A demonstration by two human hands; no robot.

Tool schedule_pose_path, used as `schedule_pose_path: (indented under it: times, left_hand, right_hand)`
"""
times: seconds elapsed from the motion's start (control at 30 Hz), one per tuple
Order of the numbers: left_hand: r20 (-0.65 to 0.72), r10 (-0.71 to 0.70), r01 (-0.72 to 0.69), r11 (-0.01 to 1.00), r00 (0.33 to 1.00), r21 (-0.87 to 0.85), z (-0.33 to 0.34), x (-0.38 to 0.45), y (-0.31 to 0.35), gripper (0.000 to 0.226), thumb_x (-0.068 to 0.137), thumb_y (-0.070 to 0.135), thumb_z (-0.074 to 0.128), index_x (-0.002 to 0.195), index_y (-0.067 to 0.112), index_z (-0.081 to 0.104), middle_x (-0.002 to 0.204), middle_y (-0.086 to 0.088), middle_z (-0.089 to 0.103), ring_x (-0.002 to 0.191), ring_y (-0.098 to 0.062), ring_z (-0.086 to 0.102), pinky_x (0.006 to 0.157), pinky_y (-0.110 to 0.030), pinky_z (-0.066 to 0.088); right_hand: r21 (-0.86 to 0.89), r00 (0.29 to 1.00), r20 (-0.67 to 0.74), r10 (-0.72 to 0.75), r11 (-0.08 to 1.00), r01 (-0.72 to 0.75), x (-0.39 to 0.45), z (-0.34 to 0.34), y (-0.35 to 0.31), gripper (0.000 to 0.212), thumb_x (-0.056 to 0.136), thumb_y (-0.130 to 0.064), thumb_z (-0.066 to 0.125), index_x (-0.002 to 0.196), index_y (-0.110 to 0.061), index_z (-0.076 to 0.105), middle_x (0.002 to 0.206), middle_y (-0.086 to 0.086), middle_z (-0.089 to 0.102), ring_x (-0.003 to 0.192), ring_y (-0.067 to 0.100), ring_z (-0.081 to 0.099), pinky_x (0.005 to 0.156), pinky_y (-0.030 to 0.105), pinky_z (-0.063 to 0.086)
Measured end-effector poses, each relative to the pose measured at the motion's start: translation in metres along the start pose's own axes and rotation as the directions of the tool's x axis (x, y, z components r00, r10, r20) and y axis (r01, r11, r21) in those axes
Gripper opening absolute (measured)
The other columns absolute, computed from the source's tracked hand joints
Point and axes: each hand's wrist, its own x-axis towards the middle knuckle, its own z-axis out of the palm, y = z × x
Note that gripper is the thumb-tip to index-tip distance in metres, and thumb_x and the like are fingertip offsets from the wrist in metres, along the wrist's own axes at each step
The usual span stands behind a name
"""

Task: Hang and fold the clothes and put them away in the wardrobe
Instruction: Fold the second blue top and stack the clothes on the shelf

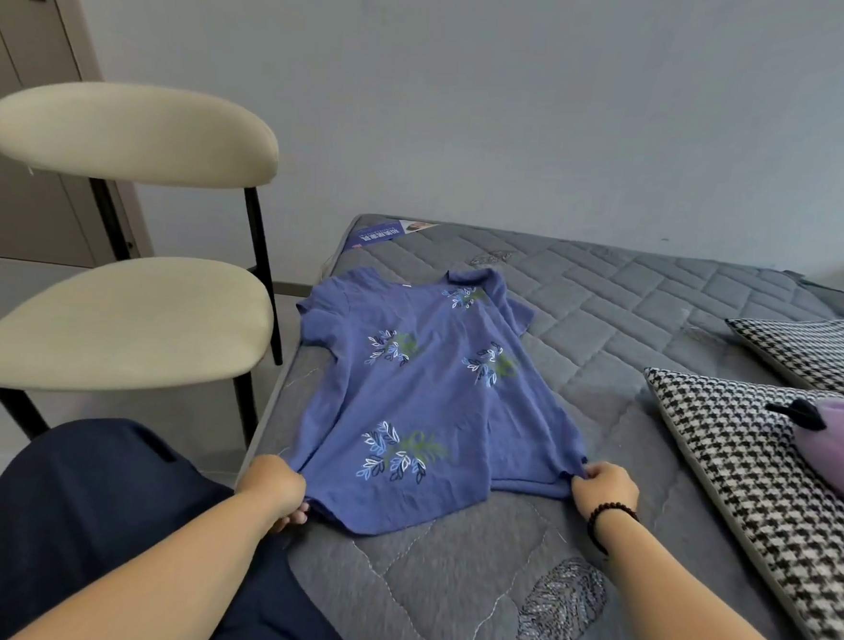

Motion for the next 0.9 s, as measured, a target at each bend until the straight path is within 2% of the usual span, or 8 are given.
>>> schedule_pose_path:
  times: [0.23, 0.33, 0.4, 0.47, 0.57, 0.73, 0.8, 0.9]
  left_hand:
    - [0.024, -0.063, 0.052, 0.947, 0.998, 0.317, 0.000, -0.008, 0.005, 0.017, 0.093, -0.002, 0.039, 0.089, -0.003, 0.055, 0.065, -0.014, 0.062, 0.048, -0.020, 0.057, 0.037, -0.020, 0.036]
    - [-0.001, -0.061, 0.055, 0.881, 0.998, 0.470, 0.004, -0.011, 0.004, 0.026, 0.092, 0.000, 0.045, 0.118, -0.004, 0.048, 0.075, -0.016, 0.066, 0.060, -0.022, 0.064, 0.044, -0.023, 0.045]
    - [-0.084, 0.069, -0.012, 0.834, 0.994, 0.551, 0.006, -0.011, 0.003, 0.044, 0.091, 0.007, 0.050, 0.132, 0.002, 0.036, 0.109, -0.016, 0.061, 0.090, -0.026, 0.065, 0.063, -0.029, 0.049]
    - [-0.114, 0.354, -0.197, 0.728, 0.928, 0.656, 0.005, -0.015, 0.006, 0.038, 0.091, 0.020, 0.053, 0.125, 0.011, 0.038, 0.127, -0.009, 0.047, 0.113, -0.027, 0.052, 0.080, -0.034, 0.045]
    - [0.175, 0.660, -0.579, 0.463, 0.731, 0.671, 0.013, -0.016, 0.006, 0.037, 0.088, 0.039, 0.057, 0.118, 0.021, 0.043, 0.123, 0.000, 0.044, 0.117, -0.022, 0.046, 0.091, -0.036, 0.042]
    - [0.525, 0.575, -0.685, 0.086, 0.627, 0.723, 0.037, -0.021, 0.005, 0.026, 0.086, 0.040, 0.057, 0.106, 0.025, 0.050, 0.117, 0.003, 0.048, 0.113, -0.020, 0.048, 0.087, -0.035, 0.036]
    - [0.477, 0.597, -0.669, 0.140, 0.645, 0.730, 0.036, -0.018, 0.008, 0.004, 0.090, 0.028, 0.053, 0.092, 0.026, 0.051, 0.112, 0.003, 0.053, 0.109, -0.022, 0.052, 0.084, -0.035, 0.037]
    - [0.364, 0.487, -0.596, 0.503, 0.794, 0.626, 0.027, -0.004, 0.007, 0.013, 0.084, 0.021, 0.054, 0.074, 0.026, 0.047, 0.088, 0.007, 0.058, 0.088, -0.018, 0.057, 0.073, -0.030, 0.043]
  right_hand:
    - [-0.021, 0.990, -0.097, 0.102, 0.994, -0.105, 0.001, -0.017, 0.024, 0.019, 0.080, -0.011, 0.056, 0.099, -0.012, 0.053, 0.110, 0.022, 0.059, 0.096, 0.039, 0.057, 0.077, 0.038, 0.048]
    - [-0.217, 0.993, -0.043, -0.109, 0.971, 0.098, 0.003, -0.011, 0.031, 0.053, 0.082, -0.007, 0.050, 0.132, -0.022, 0.042, 0.129, 0.018, 0.040, 0.110, 0.039, 0.048, 0.084, 0.043, 0.046]
    - [-0.371, 0.954, 0.021, -0.299, 0.884, 0.285, 0.006, -0.007, 0.034, 0.069, 0.083, -0.006, 0.053, 0.144, -0.032, 0.033, 0.142, 0.016, 0.026, 0.121, 0.038, 0.039, 0.089, 0.045, 0.045]
    - [-0.425, 0.879, 0.034, -0.475, 0.789, 0.443, 0.010, -0.003, 0.037, 0.055, 0.082, -0.006, 0.064, 0.130, -0.032, 0.055, 0.143, 0.018, 0.033, 0.122, 0.040, 0.040, 0.088, 0.047, 0.043]
    - [-0.394, 0.755, -0.033, -0.655, 0.703, 0.592, 0.014, 0.001, 0.044, 0.019, 0.066, -0.004, 0.083, 0.076, -0.018, 0.076, 0.110, 0.016, 0.063, 0.102, 0.042, 0.057, 0.077, 0.050, 0.045]
    - [-0.312, 0.672, -0.147, -0.725, 0.679, 0.665, 0.010, -0.005, 0.048, 0.011, 0.075, -0.013, 0.069, 0.064, -0.011, 0.069, 0.095, 0.008, 0.065, 0.091, 0.033, 0.061, 0.074, 0.042, 0.044]
    - [-0.305, 0.658, -0.108, -0.746, 0.654, 0.692, 0.009, -0.009, 0.054, 0.022, 0.074, -0.023, 0.055, 0.056, -0.011, 0.061, 0.092, 0.006, 0.065, 0.088, 0.030, 0.060, 0.073, 0.036, 0.041]
    - [-0.273, 0.679, -0.021, -0.734, 0.657, 0.703, 0.009, -0.013, 0.059, 0.009, 0.067, -0.023, 0.054, 0.065, -0.015, 0.054, 0.090, 0.003, 0.060, 0.083, 0.029, 0.058, 0.071, 0.033, 0.040]
